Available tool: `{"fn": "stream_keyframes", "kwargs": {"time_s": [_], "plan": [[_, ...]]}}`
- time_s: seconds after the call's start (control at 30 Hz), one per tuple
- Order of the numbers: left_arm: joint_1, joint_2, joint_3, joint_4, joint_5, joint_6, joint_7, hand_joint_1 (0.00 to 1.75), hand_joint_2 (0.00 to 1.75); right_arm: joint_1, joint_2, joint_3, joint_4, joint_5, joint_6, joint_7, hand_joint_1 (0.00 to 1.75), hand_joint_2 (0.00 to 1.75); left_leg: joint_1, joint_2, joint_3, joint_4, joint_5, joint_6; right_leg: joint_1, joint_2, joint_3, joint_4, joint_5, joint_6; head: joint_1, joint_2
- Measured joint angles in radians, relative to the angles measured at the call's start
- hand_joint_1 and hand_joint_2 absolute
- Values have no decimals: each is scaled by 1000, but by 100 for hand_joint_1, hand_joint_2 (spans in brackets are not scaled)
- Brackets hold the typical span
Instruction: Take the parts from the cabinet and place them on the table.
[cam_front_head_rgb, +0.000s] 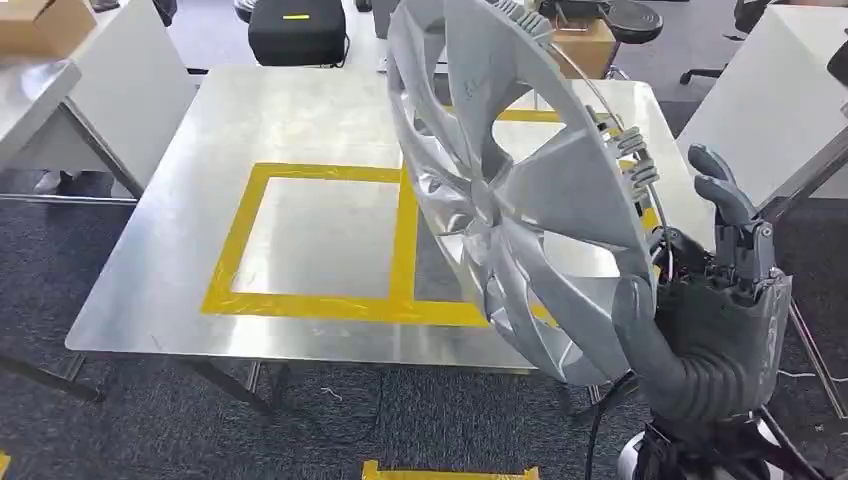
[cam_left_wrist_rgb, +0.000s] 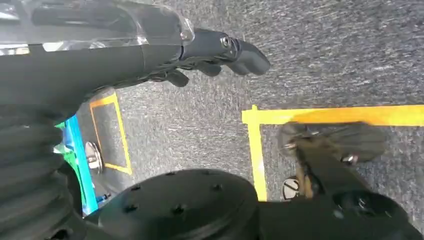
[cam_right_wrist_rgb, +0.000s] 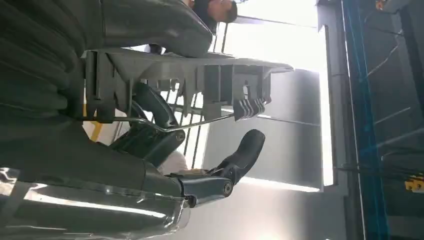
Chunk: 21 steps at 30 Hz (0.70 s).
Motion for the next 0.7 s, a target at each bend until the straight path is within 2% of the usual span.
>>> {"fn": "stream_keyframes", "kwargs": {"time_s": [0.03, 0.07, 0.13, 0.17, 0.2, 0.23, 0.3, 0.33, 0.37, 0.4, 0.47, 0.5, 0.53, 0.57, 0.6, 0.63, 0.7], "plan": [[1, 0, 0, 0, 0, 0, 0, 0, 175, -1, 0, 0, 0, 0, -2, 2, 175, 175, 3, 0, 19, -40, -23, 10, 0, 3, -7, 8, -4, 4, 2, 0], [2, 0, 0, 0, -1, 0, 0, 0, 175, -3, 0, 0, 0, 2, -4, 2, 175, 175, 1, -2, 15, -34, -23, 20, 0, 2, -8, 7, -3, 6, 4, 0], [4, 0, 0, 0, -1, 0, 0, 0, 175, -1, 0, 0, 0, 2, -6, 3, 175, 175, 2, -6, 16, -37, -25, 28, -2, 1, -6, 4, -5, 9, 6, 0], [2, 0, 0, 0, -2, 0, 0, 0, 175, -1, 0, -1, 0, 2, -6, 3, 175, 175, 8, -6, 24, -40, -26, 32, -2, 1, -5, 13, -18, 15, 5, 0], [3, 1, 0, 0, -2, 1, 0, 0, 175, -2, 0, -1, 0, 2, -6, 3, 175, 175, 9, -5, 31, -41, -30, 37, -3, 2, -18, 48, -36, 23, 10, 0], [4, 1, 0, 0, -2, 1, 0, 0, 175, -2, 0, -1, 0, 2, -6, 3, 175, 175, 9, -3, 34, -41, -33, 42, -7, 1, -52, 118, -67, 30, 12, 0], [4, 1, 0, 0, -2, 1, 0, 0, 175, -2, 1, 0, 0, 2, -6, 3, 175, 175, 8, 0, 38, -41, -40, 45, -12, 1, -145, 275, -123, 37, 12, 0], [5, 1, 0, 0, -2, 1, 0, 0, 175, -2, 2, 0, 0, 2, -6, 3, 175, 175, 8, 0, 41, -41, -44, 45, -12, 1, -177, 319, -124, 37, 13, 0], [5, 1, 0, 0, -2, 1, 0, 0, 175, 0, 2, 0, 0, 2, -6, 4, 175, 175, 8, 0, 48, -41, -48, 44, -11, 1, -186, 316, -99, 35, 14, 0], [5, 1, 0, 0, -2, 1, 0, 0, 175, 1, 2, 0, 0, 2, -6, 4, 175, 175, 6, -1, 58, -41, -55, 42, -11, 2, -173, 266, -47, 29, 14, 0], [4, 0, 0, 0, -2, 1, 0, 0, 175, 1, 2, -1, 0, 2, -6, 4, 175, 175, 2, -3, 81, -42, -68, 39, -6, 4, -115, 99, 75, 9, 15, 0], [6, -4, 0, 0, -2, 0, 0, 0, 175, 1, 2, -1, 0, 2, -6, 4, 175, 175, 6, -2, 85, -49, -72, 38, -3, 9, -99, 72, 71, -5, 13, 0], [2, -5, 0, 1, -2, 0, -1, 0, 175, 2, 2, -1, 0, 2, -7, 5, 175, 175, 3, -4, 85, -49, -74, 33, 3, 8, -93, 61, 76, -11, 9, 0], [2, -5, 0, 0, -3, 1, -6, 0, 175, -1, 2, 0, -1, 3, -7, 6, 175, 175, 1, -5, 83, -45, -76, 36, 1, 5, -82, 29, 68, 2, 14, 0], [4, -5, 0, 0, -3, 0, -10, 0, 175, -1, 2, 0, -1, 6, -9, 9, 175, 175, 0, -3, 78, -45, -77, 35, -1, 5, -70, 11, 48, 36, 15, 0], [5, -6, 0, 0, -3, 0, -10, 0, 175, 3, 1, 0, 0, 6, -11, 11, 175, 175, 0, -3, 82, -49, -77, 34, -1, 5, -70, 14, 48, 30, 12, 0], [4, -9, 0, 0, -3, 0, -10, 0, 175, 7, 1, -1, 0, 5, -15, 13, 175, 175, 0, -5, 85, -53, -77, 33, -2, 4, -70, 14, 46, 27, 10, 0]]}}
